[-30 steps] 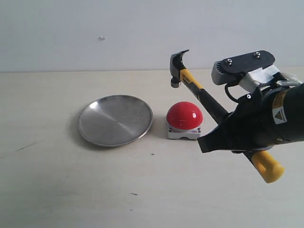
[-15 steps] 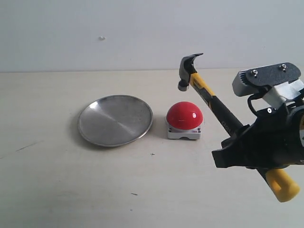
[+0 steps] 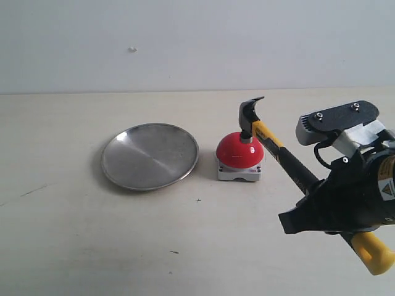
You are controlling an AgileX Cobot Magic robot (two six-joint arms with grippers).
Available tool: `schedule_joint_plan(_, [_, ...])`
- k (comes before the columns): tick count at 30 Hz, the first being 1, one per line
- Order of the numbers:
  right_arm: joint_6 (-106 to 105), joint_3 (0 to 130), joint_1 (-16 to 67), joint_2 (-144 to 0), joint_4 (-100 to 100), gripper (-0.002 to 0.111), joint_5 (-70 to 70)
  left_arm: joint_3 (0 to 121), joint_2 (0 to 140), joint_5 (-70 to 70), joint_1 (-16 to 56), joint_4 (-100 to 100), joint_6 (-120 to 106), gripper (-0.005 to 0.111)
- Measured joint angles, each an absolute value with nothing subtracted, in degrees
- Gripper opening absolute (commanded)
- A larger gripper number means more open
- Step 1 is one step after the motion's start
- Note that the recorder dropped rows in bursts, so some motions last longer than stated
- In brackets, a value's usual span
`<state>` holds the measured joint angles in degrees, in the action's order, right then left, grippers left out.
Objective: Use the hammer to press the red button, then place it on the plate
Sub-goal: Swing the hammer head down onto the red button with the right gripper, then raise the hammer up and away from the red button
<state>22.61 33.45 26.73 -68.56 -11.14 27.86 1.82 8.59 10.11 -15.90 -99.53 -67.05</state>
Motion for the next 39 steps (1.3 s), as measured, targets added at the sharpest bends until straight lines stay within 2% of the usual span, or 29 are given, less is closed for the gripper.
schedule_joint_plan(7, [22.6, 33.5, 22.0, -72.3, -11.1, 0.0, 25.8, 1.8, 8.6, 10.0, -15.9, -99.5, -67.1, 0.0])
schedule_joint_plan(17, [9.9, 39.3, 21.9, -73.2, 0.0, 0.0, 28.0, 1.8, 8.6, 10.0, -15.9, -99.5, -67.1, 0.0])
schedule_joint_plan(26, [8.5, 42.0, 21.9, -77.3, 1.4, 0.0, 30.9, 1.8, 8.6, 10.0, -15.9, -99.5, -67.1, 0.0])
schedule_joint_plan(39, [8.5, 42.0, 21.9, -77.3, 1.7, 0.0, 27.4, 1.8, 8.6, 10.0, -15.9, -99.5, -67.1, 0.0])
